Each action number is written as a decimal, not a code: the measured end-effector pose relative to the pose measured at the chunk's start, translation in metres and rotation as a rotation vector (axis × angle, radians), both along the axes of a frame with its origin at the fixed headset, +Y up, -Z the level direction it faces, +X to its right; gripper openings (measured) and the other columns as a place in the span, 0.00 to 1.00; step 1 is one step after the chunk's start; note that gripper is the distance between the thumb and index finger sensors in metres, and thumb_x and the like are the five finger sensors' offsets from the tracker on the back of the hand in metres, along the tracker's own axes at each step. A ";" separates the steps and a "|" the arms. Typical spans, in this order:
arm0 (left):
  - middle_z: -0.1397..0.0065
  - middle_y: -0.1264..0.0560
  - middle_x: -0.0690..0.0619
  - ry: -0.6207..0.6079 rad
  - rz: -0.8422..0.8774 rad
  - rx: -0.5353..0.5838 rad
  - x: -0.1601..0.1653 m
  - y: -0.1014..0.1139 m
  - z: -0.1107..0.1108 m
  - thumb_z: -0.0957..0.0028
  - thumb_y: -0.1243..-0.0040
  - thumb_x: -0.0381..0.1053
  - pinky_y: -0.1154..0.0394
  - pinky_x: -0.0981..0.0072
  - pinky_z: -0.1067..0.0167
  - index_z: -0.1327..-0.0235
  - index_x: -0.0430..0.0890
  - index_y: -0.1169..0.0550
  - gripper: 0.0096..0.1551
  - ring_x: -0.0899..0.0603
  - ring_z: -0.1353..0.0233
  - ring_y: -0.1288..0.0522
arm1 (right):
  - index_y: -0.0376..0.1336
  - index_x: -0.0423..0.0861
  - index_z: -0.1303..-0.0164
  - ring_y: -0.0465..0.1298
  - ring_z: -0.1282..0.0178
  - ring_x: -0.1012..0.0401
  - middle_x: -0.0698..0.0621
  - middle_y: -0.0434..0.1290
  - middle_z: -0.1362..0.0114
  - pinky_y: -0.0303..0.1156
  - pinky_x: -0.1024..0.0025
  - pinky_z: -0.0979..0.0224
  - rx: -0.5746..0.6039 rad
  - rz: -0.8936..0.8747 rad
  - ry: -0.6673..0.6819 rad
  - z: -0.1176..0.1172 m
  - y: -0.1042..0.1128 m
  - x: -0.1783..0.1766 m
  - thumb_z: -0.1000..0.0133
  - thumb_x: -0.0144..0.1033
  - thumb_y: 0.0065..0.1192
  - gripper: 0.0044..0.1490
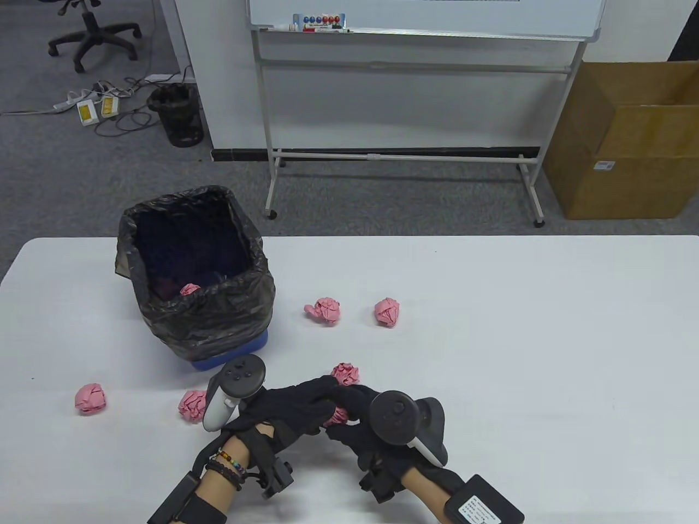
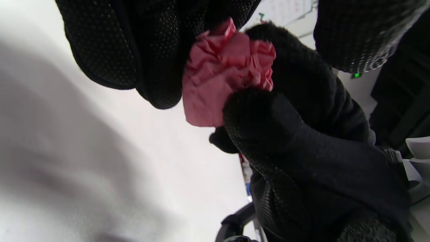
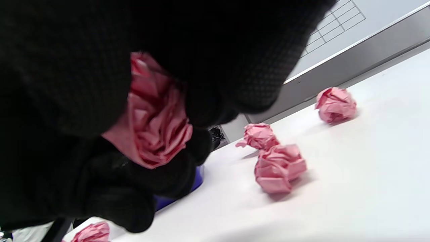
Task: Toss crumpled papers into recycling bin
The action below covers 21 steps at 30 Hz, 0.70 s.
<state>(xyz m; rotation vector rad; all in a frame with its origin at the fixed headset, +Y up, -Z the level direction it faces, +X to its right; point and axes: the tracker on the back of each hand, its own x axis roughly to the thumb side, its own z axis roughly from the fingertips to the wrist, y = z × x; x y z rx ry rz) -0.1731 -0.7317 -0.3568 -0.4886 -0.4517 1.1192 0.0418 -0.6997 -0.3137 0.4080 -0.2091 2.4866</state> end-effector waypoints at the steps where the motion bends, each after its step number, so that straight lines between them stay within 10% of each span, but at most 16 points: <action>1: 0.27 0.24 0.33 0.009 -0.006 0.002 0.000 0.000 0.000 0.54 0.38 0.72 0.17 0.46 0.41 0.23 0.39 0.34 0.54 0.37 0.35 0.15 | 0.72 0.57 0.41 0.88 0.46 0.61 0.55 0.81 0.37 0.86 0.77 0.48 -0.002 -0.008 0.005 0.000 -0.001 -0.001 0.70 0.52 0.84 0.43; 21: 0.36 0.17 0.34 0.255 -0.375 0.157 -0.012 0.035 0.000 0.54 0.29 0.60 0.11 0.51 0.50 0.35 0.41 0.21 0.37 0.40 0.44 0.08 | 0.62 0.55 0.28 0.78 0.27 0.54 0.52 0.71 0.24 0.78 0.60 0.32 0.011 0.138 -0.064 -0.004 -0.008 0.032 0.67 0.62 0.76 0.55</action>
